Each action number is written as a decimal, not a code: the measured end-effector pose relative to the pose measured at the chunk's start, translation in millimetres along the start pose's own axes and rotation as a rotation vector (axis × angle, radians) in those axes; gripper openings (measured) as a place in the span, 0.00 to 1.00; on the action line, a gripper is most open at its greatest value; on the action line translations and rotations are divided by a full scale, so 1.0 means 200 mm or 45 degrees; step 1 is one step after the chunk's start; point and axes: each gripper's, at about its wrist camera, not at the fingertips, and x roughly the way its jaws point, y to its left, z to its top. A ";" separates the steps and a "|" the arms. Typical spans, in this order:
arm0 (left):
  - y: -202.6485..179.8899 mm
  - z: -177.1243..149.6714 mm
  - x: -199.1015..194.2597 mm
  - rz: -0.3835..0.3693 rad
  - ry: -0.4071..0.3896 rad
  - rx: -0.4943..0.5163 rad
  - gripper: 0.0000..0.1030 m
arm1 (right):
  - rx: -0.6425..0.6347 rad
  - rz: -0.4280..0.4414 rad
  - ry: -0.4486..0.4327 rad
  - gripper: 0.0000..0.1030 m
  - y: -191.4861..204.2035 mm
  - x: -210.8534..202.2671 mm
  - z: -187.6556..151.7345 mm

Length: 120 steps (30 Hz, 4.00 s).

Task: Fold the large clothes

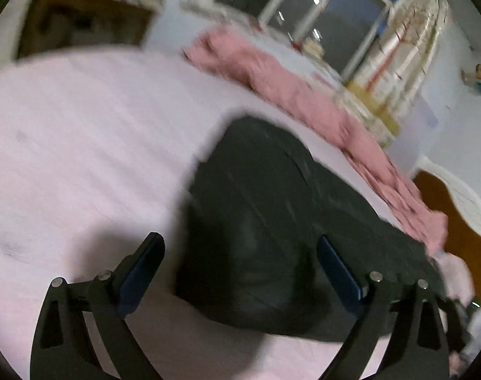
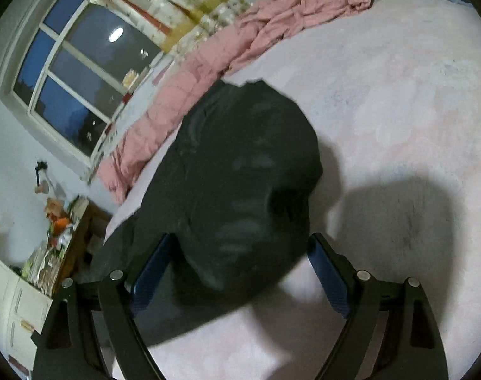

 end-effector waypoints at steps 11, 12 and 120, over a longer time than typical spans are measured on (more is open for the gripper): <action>-0.29 -0.16 -0.07 -0.238 0.067 0.108 0.23 | -0.209 -0.099 -0.046 0.28 0.12 -0.03 0.11; -0.34 -0.19 -0.09 -0.273 0.092 0.128 0.25 | -0.234 -0.125 -0.073 0.28 0.12 -0.07 0.13; -1.15 -0.10 -0.39 -0.125 -0.025 0.557 0.12 | -0.979 -0.114 0.262 0.84 0.48 0.06 -0.35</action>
